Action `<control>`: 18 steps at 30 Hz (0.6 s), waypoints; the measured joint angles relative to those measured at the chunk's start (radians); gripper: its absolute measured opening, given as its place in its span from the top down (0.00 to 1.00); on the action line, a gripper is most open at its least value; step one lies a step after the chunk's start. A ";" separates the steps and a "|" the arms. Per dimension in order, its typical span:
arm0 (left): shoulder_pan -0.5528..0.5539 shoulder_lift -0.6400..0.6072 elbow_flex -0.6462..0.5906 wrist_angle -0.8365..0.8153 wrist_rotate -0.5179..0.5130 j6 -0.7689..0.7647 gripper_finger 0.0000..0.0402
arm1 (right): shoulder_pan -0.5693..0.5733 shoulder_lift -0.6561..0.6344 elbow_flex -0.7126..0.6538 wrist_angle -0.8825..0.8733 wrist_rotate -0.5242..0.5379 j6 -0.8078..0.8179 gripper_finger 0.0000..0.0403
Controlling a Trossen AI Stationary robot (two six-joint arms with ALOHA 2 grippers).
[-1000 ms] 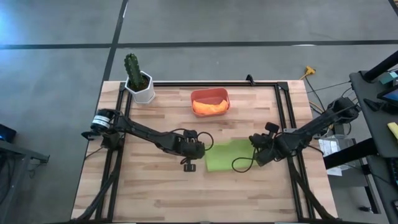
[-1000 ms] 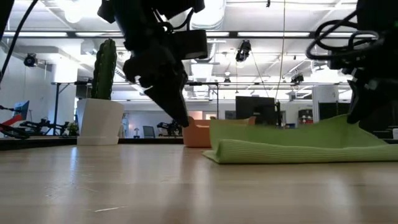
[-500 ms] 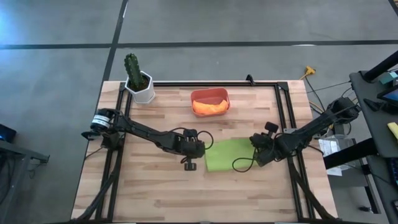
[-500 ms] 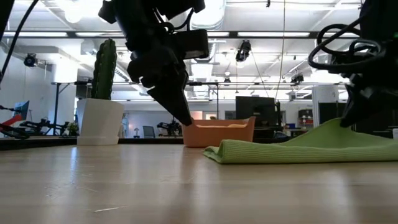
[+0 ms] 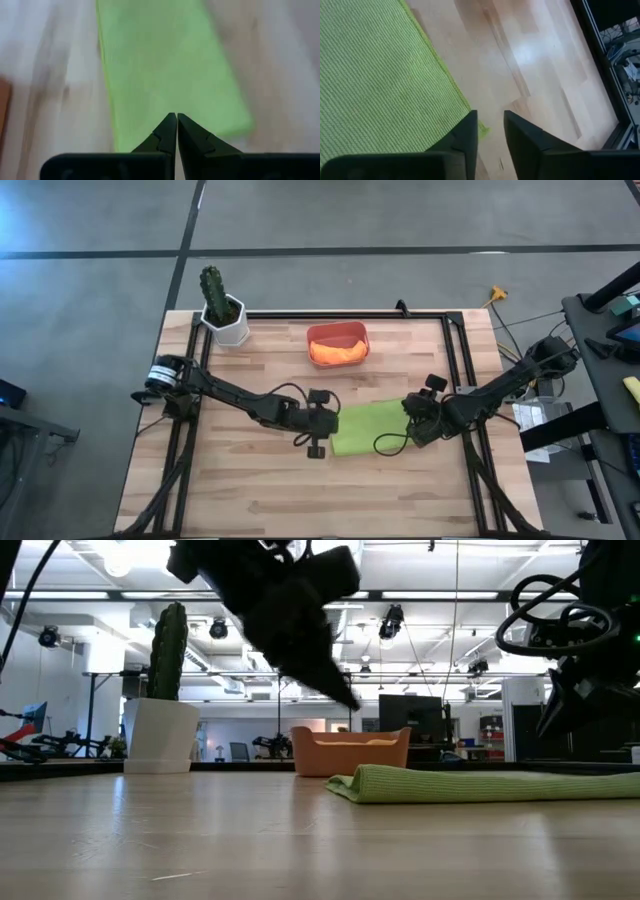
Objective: Roll microfiber towels into tight, uniform cylinder then place into a basket
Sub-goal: Fold the green microfiber cloth
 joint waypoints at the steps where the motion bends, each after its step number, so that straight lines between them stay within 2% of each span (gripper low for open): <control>1: 0.000 0.000 -0.018 0.070 0.001 0.012 1.00 | 0.000 0.000 0.000 -0.001 0.000 0.000 0.76; 4: 0.001 0.018 -0.054 0.240 0.006 0.017 1.00 | 0.000 0.000 0.007 -0.003 -0.004 0.007 0.71; 6: 0.002 0.035 -0.061 0.277 0.039 0.017 1.00 | 0.003 0.000 0.027 0.025 -0.042 0.014 0.69; 9: 0.001 0.086 -0.057 0.375 0.137 -0.008 1.00 | 0.003 -0.002 0.038 0.135 -0.198 -0.050 0.67; 11: -0.003 0.131 -0.053 0.427 0.167 -0.043 1.00 | 0.003 -0.001 0.035 0.236 -0.313 -0.093 0.68; 13: -0.011 0.169 -0.048 0.438 0.189 -0.060 1.00 | 0.010 0.000 0.027 0.273 -0.382 -0.092 0.69; 18: -0.032 0.204 -0.047 0.428 0.199 -0.093 1.00 | 0.045 0.006 0.024 0.198 -0.406 -0.008 0.75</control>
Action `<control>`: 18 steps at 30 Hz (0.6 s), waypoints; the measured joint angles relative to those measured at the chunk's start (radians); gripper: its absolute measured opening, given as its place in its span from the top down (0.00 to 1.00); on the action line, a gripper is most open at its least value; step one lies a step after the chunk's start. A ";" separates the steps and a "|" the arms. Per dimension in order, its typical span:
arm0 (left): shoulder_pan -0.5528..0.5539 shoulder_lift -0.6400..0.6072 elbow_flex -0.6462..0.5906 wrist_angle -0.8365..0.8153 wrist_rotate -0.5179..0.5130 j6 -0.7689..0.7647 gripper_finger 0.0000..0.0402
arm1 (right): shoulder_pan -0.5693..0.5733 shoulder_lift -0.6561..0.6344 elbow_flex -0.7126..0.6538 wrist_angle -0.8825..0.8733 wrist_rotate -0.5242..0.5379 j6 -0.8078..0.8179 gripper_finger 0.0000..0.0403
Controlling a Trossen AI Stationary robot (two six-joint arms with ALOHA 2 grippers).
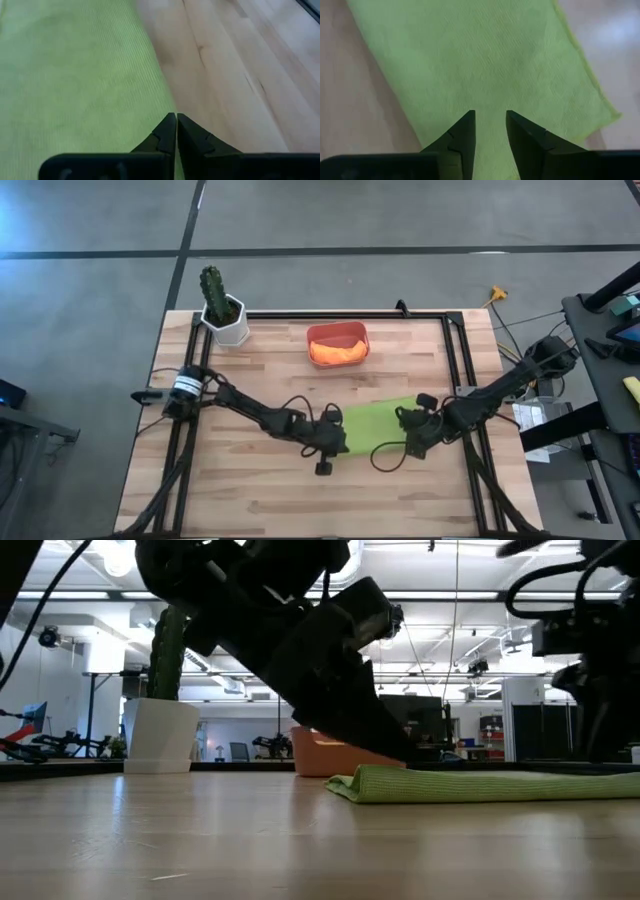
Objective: Roll microfiber towels into tight, uniform cylinder then place into a basket
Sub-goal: Fold the green microfiber cloth
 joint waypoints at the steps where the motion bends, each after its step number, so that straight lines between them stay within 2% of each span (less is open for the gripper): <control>1: -0.003 0.000 0.000 -0.009 0.001 -0.020 1.00 | 0.009 0.001 0.000 -0.008 -0.005 0.012 0.76; 6: -0.026 0.000 -0.010 -0.085 0.004 -0.049 1.00 | 0.048 -0.001 0.000 -0.009 -0.048 0.050 0.78; 18: -0.066 0.011 -0.020 -0.081 0.018 -0.101 1.00 | 0.076 0.001 -0.067 0.004 -0.061 0.151 0.78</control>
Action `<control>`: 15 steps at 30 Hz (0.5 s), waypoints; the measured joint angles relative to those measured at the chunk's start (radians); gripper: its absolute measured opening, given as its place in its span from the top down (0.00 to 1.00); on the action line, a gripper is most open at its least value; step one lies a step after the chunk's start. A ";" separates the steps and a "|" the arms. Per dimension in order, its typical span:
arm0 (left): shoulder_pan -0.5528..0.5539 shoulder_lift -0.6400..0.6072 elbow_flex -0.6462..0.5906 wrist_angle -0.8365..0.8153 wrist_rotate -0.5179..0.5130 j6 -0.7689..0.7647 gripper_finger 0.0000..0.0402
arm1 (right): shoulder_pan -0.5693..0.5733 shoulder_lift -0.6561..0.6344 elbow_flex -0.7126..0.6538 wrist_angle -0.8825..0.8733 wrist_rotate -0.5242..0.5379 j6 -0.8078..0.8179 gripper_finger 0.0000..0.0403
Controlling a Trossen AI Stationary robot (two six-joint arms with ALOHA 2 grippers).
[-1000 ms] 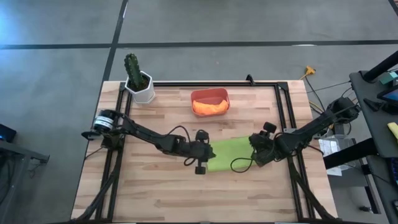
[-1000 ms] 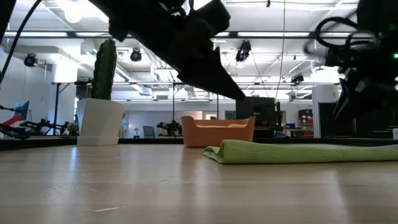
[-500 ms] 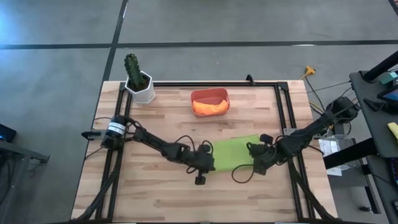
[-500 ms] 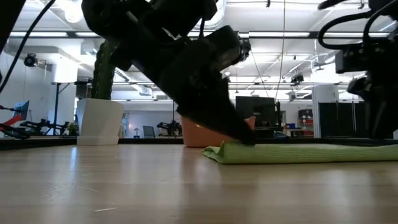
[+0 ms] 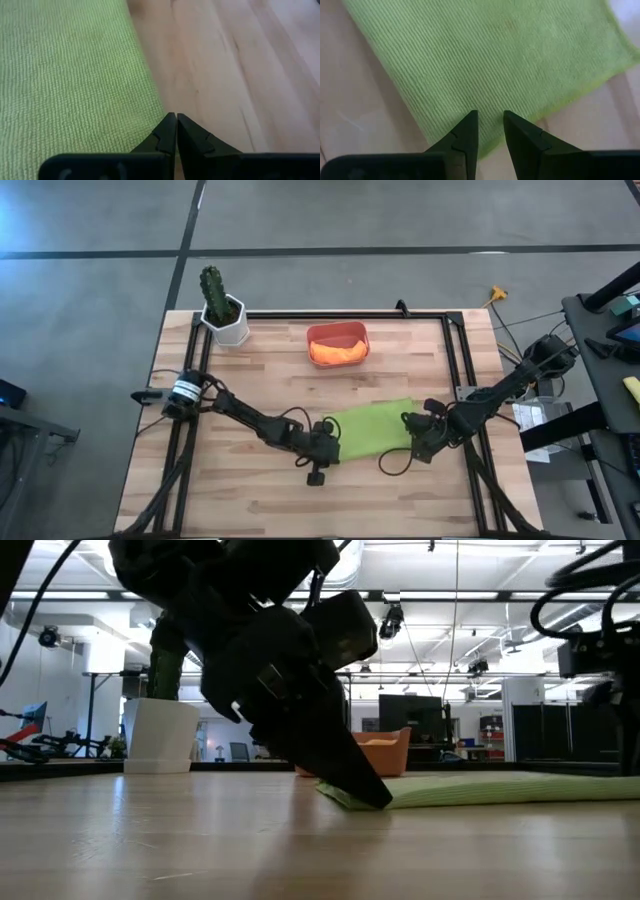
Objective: Roll microfiber towels into tight, uniform cylinder then place into a basket
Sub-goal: Fold the green microfiber cloth
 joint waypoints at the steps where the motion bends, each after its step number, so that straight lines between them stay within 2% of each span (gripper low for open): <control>1: -0.001 0.000 0.000 0.000 0.000 0.000 1.00 | 0.000 0.000 -0.008 0.012 -0.008 -0.003 0.78; 5: -0.002 0.000 0.000 -0.008 0.003 -0.001 1.00 | 0.005 -0.002 -0.028 0.035 -0.031 -0.048 0.79; 15: -0.016 -0.003 -0.006 -0.027 0.014 -0.034 1.00 | 0.062 -0.002 -0.035 0.028 0.004 -0.080 0.79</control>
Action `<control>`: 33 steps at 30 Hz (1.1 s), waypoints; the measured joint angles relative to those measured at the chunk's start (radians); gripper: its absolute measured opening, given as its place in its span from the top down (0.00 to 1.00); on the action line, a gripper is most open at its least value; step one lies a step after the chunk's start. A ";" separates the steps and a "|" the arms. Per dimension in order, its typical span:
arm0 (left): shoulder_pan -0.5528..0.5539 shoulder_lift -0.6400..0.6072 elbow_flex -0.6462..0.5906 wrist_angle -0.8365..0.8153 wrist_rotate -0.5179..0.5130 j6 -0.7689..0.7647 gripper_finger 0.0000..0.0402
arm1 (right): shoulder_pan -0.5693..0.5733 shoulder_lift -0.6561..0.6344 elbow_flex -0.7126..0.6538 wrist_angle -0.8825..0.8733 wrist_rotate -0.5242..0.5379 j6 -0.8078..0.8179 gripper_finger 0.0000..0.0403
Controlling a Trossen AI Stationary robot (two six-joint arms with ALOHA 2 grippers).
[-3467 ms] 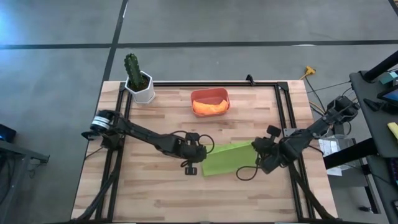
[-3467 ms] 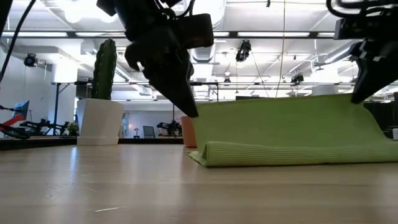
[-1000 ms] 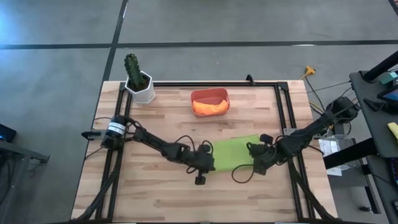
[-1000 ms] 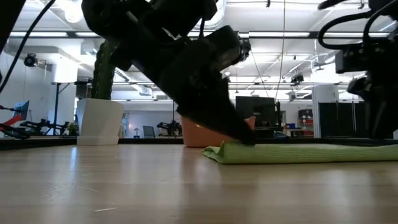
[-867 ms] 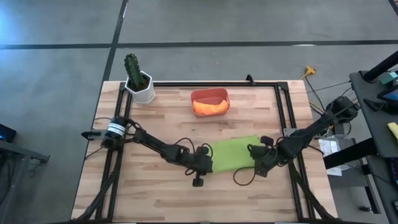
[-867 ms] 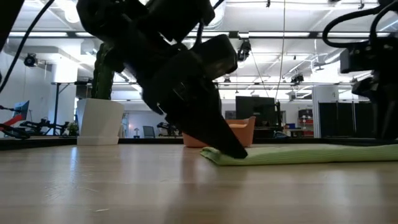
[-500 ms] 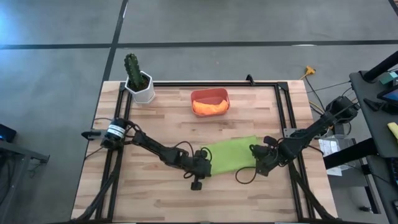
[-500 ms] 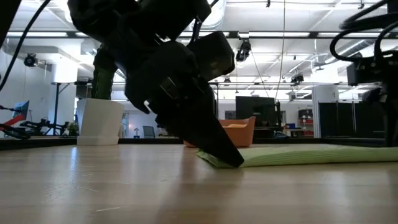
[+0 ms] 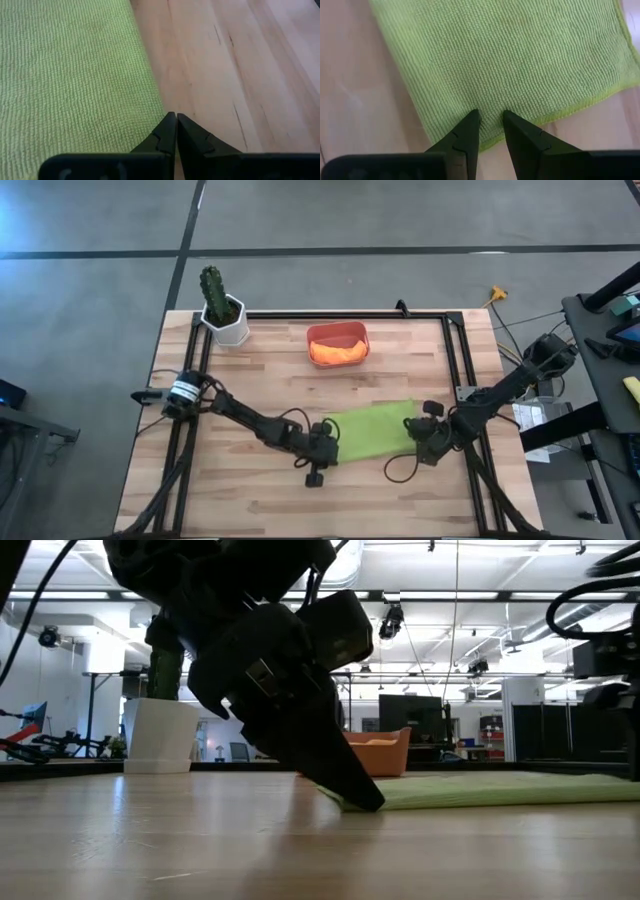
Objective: Roll microfiber towels into tight, uniform cylinder then place into a basket
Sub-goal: Fold the green microfiber cloth
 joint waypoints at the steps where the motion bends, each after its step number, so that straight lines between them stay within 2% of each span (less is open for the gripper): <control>1: -0.003 0.000 0.000 0.001 0.000 -0.007 1.00 | 0.010 0.000 -0.001 0.000 0.010 -0.014 0.79; 8: -0.020 -0.031 0.002 -0.019 0.027 -0.006 1.00 | 0.057 0.002 0.043 -0.052 0.154 -0.098 0.79; 13: -0.022 -0.099 -0.001 -0.007 0.024 0.018 1.00 | 0.059 0.002 0.099 -0.092 0.171 -0.100 0.79; 16: -0.023 -0.141 -0.009 -0.022 0.017 0.077 1.00 | 0.065 0.002 0.123 -0.095 0.174 -0.100 0.79; 18: -0.027 -0.174 -0.007 -0.054 0.013 0.191 1.00 | 0.072 0.002 0.136 -0.074 0.187 -0.101 0.79; 21: -0.035 -0.208 -0.007 -0.139 -0.067 0.411 1.00 | 0.095 0.005 0.137 0.044 0.202 -0.189 0.79; 23: -0.034 -0.211 -0.009 -0.171 -0.147 0.474 1.00 | 0.114 0.009 0.137 0.145 0.204 -0.251 0.79; 26: -0.015 -0.213 -0.009 -0.138 -0.267 0.480 1.00 | 0.132 0.021 0.137 0.241 0.223 -0.280 0.79; 29: 0.013 -0.194 -0.004 -0.052 -0.395 0.433 1.00 | 0.131 0.050 0.137 0.271 0.286 -0.271 0.79; 33: 0.084 -0.143 -0.001 -0.027 -0.339 0.393 1.00 | 0.099 0.113 0.136 0.268 0.329 -0.235 0.79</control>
